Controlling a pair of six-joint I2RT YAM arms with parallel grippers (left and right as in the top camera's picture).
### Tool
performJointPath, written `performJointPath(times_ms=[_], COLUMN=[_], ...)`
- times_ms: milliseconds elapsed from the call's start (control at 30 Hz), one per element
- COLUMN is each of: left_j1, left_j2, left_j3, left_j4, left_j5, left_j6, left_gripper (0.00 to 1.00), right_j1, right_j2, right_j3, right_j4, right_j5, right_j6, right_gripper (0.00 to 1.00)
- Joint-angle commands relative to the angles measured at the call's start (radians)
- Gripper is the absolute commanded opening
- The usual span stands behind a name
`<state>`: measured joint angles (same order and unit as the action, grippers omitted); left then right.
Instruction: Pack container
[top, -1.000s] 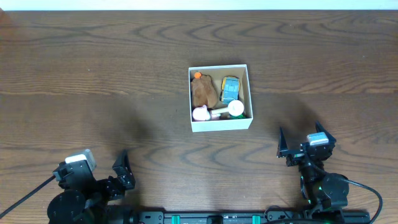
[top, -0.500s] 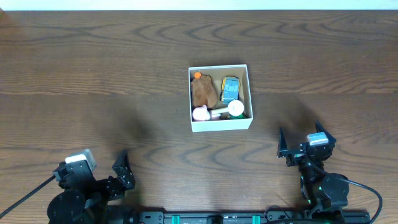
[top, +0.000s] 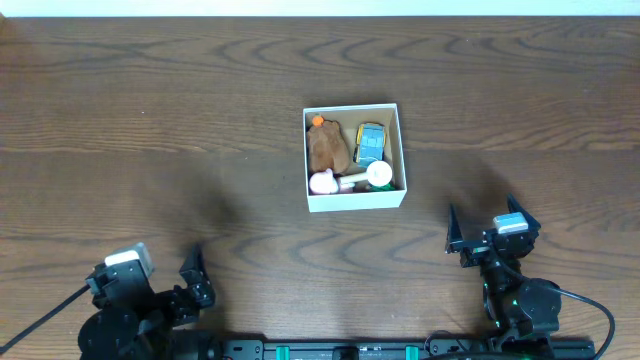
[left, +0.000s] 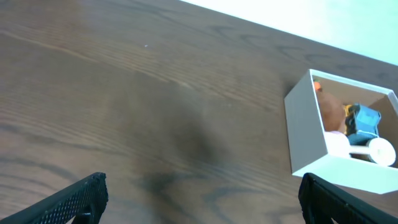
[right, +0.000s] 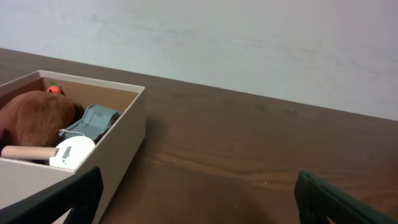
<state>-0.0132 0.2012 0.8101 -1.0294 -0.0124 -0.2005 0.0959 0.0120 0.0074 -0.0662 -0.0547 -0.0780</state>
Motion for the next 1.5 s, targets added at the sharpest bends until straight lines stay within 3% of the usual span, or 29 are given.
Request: performJointPath(times_ms=[0,167,367,933,1467], left_j1=[0.014,0.017,0.024,0.024,0.024], left_j2=[-0.050,-0.098,-0.169,-0.200,-0.197], left_j3=[-0.006,-0.058,-0.271,-0.771,-0.806], left_j4=[-0.002,0.074,0.274,0.979,0.957], left_j5=[-0.028,-0.029,-0.012,0.020,0.013], left_j6=[0.027,0.056,0.068,0.069,0.076], left_gripper=[0.98,0.98,0.98,0.98,0.98], right_j1=[0.007,0.007,0.007,0.007,0.007], right_j2=[-0.007,-0.007,-0.007,-0.007,-0.007], right_j3=[-0.002,-0.002,-0.002,-0.002,-0.002], right_j4=[-0.005,-0.005,-0.005,-0.005,-0.005], right_j5=[0.006,0.006,0.006,0.006,0.006], right_j6=[-0.013,-0.013,-0.013,-0.013,-0.013], right_gripper=[0.99,0.99,0.99,0.99,0.99])
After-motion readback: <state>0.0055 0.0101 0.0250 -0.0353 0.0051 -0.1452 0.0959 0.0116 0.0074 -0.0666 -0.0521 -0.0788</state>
